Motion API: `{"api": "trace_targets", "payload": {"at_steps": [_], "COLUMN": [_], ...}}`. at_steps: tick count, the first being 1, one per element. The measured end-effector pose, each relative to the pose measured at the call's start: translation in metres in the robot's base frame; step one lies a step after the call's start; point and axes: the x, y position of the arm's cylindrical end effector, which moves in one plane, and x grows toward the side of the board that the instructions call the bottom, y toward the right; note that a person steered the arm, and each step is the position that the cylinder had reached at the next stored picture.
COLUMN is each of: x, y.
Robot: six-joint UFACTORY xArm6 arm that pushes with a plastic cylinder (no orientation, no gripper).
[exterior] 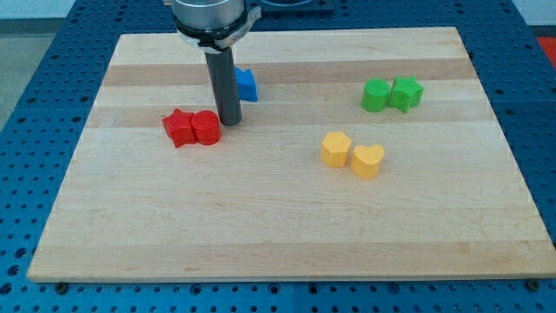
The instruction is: Nudge the blue triangle left a bit
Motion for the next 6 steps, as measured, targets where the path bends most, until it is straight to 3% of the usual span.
{"api": "trace_targets", "payload": {"at_steps": [4,5,6], "x": [-0.013,-0.048,-0.061], "y": [0.001,-0.010,-0.059]}}
